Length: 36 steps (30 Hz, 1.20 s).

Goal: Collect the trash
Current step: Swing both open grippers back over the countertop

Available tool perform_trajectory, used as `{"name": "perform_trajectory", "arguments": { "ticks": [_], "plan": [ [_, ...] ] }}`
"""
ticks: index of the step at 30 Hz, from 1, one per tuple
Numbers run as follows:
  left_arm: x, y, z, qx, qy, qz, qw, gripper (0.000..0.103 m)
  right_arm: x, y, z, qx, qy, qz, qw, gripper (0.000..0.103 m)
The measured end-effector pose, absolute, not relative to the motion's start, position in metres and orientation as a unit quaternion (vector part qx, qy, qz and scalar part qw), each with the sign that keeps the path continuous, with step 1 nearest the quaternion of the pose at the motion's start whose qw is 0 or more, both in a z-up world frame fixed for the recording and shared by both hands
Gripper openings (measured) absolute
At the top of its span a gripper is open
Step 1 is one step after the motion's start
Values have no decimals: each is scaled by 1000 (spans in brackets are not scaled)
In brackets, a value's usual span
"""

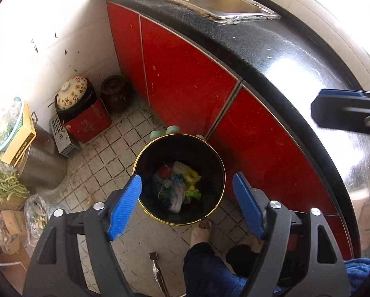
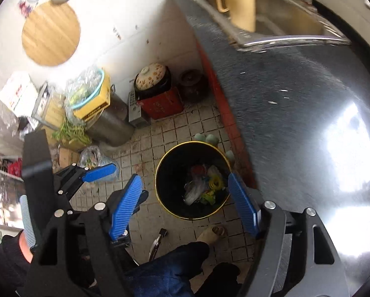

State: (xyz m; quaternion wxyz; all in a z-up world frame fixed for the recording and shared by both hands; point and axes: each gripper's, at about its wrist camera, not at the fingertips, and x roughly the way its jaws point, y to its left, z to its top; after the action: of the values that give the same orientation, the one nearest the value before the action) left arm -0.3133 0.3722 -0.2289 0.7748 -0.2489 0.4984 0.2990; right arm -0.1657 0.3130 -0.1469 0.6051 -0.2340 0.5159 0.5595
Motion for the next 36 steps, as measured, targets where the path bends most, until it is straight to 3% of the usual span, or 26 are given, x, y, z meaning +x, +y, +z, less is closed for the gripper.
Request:
{"name": "perform_trajectory", "arguments": {
  "ticks": [8, 17, 27, 36],
  "plan": [
    [-252, 329, -189, -180, 486, 235, 822, 87, -97, 209, -100, -174, 491, 475, 709, 76],
    [-103, 208, -147, -55, 469, 32, 881, 89, -17, 6, -67, -72, 477, 258, 837, 80],
    [3, 46, -127, 51, 446, -145, 882, 92, -14, -184, -68, 37, 482, 96, 870, 86],
    [56, 3, -148, 127, 461, -178, 860, 93, -9, -238, -92, 32, 490, 115, 863, 94]
  ]
}}
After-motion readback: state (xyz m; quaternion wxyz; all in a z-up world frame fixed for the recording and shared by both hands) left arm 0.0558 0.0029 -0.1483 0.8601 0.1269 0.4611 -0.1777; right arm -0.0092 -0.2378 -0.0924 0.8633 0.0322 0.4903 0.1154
